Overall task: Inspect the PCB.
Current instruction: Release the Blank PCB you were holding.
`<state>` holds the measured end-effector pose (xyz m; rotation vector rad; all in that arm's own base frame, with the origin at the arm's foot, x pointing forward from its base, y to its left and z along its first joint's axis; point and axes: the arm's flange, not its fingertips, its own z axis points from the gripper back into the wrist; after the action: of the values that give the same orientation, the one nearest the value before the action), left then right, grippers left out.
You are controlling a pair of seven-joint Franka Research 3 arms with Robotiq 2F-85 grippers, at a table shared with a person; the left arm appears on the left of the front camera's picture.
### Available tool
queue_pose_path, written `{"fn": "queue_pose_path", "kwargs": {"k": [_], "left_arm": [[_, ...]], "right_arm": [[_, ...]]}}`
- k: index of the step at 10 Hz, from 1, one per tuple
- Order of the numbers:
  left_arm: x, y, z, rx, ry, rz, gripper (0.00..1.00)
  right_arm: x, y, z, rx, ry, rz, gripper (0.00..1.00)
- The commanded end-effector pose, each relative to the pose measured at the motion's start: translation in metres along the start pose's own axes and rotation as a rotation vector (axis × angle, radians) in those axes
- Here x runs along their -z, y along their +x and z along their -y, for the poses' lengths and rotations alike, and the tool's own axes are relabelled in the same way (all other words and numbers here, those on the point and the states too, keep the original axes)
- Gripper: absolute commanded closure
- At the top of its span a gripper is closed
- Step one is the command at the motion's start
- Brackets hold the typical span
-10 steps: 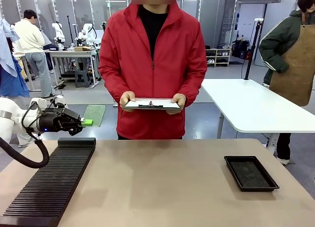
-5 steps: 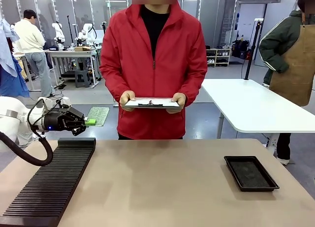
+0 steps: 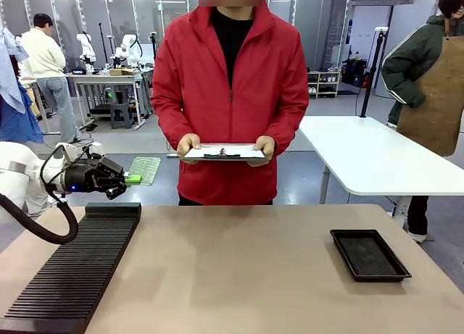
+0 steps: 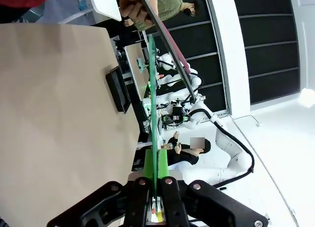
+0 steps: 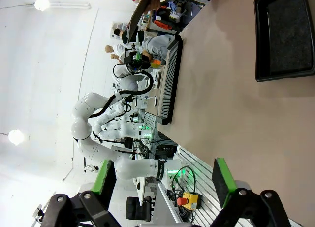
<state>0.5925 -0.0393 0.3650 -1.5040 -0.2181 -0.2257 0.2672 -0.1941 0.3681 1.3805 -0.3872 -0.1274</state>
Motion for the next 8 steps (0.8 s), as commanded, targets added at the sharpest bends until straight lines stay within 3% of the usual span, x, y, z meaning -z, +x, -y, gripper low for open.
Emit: {"fn": "queue_pose_path", "kwargs": {"k": [1,8], "left_arm": [[0.0004,-0.0012,-0.0003,-0.002,0.001,-0.002,0.97],[0.0004,-0.0012,-0.0003,-0.002,0.001,-0.002,0.97]], "right_arm": [[-0.0001,-0.0007,-0.0007,-0.002,0.01,0.005,0.0],[-0.0001,-0.0007,-0.0007,-0.002,0.01,0.005,0.0]]}}
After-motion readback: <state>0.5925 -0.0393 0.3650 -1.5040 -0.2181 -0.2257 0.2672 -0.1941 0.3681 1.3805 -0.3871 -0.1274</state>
